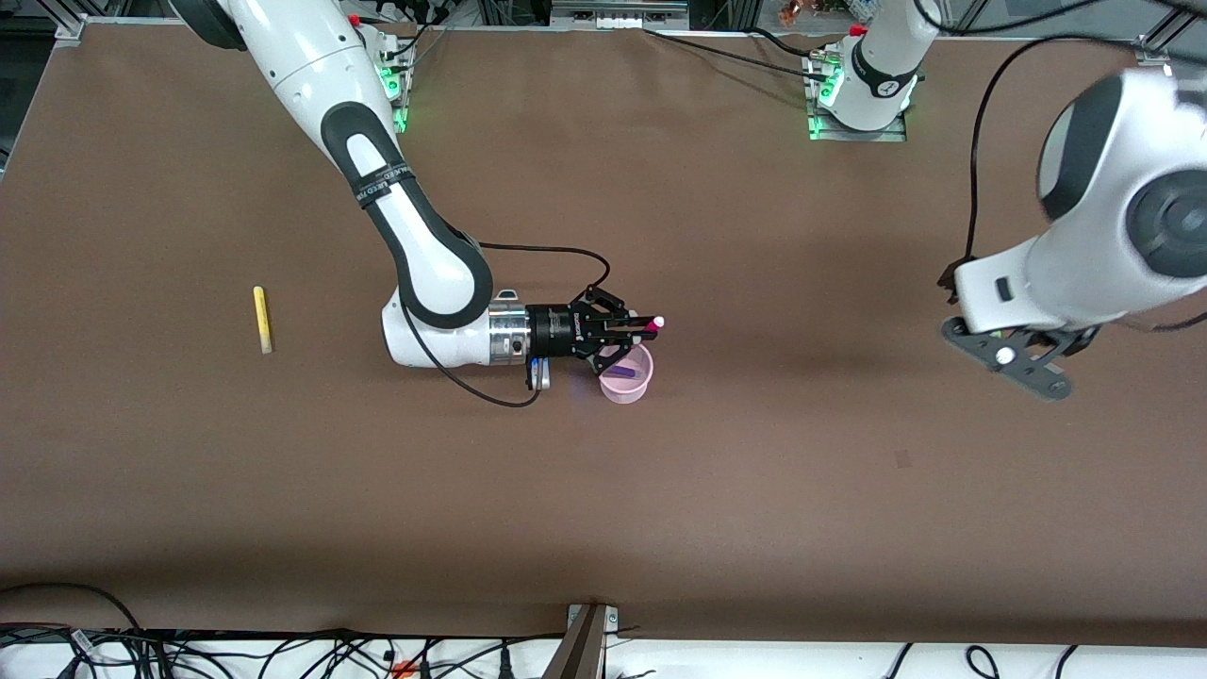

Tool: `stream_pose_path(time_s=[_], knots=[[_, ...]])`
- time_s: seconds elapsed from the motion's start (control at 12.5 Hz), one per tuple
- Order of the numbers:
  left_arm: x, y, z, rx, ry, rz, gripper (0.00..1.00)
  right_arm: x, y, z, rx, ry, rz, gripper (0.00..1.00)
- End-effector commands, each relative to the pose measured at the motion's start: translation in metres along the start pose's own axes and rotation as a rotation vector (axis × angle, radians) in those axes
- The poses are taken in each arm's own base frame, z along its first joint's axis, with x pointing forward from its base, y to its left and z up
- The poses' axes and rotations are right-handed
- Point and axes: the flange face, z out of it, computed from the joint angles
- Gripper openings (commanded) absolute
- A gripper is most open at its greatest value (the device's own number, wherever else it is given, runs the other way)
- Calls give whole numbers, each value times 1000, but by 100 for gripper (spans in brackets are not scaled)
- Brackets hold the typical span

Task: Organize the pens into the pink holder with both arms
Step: 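Lower the pink marker into the cup and open the right gripper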

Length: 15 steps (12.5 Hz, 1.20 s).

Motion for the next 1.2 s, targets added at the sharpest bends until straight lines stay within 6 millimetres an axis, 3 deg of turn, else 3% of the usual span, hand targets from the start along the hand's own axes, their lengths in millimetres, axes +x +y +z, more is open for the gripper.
stream_pose_path(time_s=[0.0,0.24,0.32,0.4,0.48,0.56,0.88,1.12], knots=[[-50,3,-14,-60,60,-324,100,19,-2,8,5,-6,-35,7],[-98,-30,-13,-74,123,-530,100,43,3,13,-3,4,-61,9],[-109,-40,-12,-80,190,-550,100,51,5,15,-6,7,-67,19],[-117,-45,-3,-113,215,-563,100,55,5,14,-6,8,-73,49],[-124,-44,0,-133,229,-570,100,54,4,13,-4,9,-83,95],[-127,-46,-1,-141,234,-579,100,42,-2,11,1,5,-101,100],[-133,-43,-7,-137,227,-584,100,-16,-22,-14,-20,60,-243,100],[-134,-42,-5,-140,209,-577,100,-81,-32,-59,-98,238,-460,100]])
